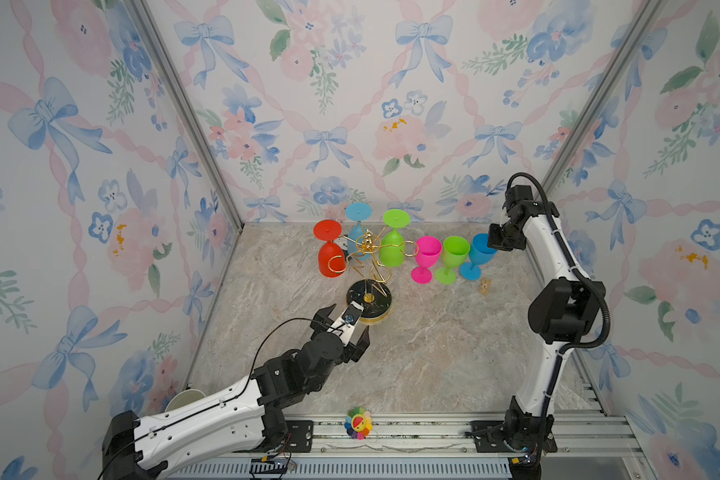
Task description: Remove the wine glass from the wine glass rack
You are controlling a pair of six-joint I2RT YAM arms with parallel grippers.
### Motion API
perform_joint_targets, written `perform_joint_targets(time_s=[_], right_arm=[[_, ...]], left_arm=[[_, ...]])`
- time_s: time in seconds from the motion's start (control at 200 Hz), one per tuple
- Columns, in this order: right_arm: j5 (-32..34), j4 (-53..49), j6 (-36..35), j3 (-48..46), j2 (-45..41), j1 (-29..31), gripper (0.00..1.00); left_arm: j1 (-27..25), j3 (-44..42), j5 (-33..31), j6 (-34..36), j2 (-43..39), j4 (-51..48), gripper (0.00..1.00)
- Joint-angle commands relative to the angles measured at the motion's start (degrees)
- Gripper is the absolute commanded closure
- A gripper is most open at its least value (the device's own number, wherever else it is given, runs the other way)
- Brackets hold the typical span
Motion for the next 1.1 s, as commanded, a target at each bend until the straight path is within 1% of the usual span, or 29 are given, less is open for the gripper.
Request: perform_joint_targets(time_s=[0.0,0.285,0.595,0.79,0.88,1.095], right_arm=[[0.0,-0.9,0.6,-0.7,1.4,-0.1,1.0],[0.2,-0.8,0.6,-1.6,1.5,-0.1,0.99],[0.8,-1.0,0.5,-2.4,1.4,0.0,0.91],[0.8,-1.1,0.6,-2.0,0.8,0.0,0.79],[0.7,-1.2,0.8,-1.6,-0.1,0.1,0.67],[0.3,-1.2,1.3,-0.3,-3.4,0.1,0.52]], left_arm=[[0.4,-0.1,0.6,-1.3,-0.5,-0.4,0.02],[0.4,-0.1,0.7,-1.2,-0.6,-0.5,0.02],[0.4,0.0,0.8,-1.2,-0.6,-0.4,0.02],[0.5,0.0,1.0,-1.2,-0.7,-0.4,0.02],[0.5,0.0,1.0,-1.3,-0.7,-0.4,0.02],[2.4,0.2,2.7,-2.1,-0.5,-0.5,0.02]])
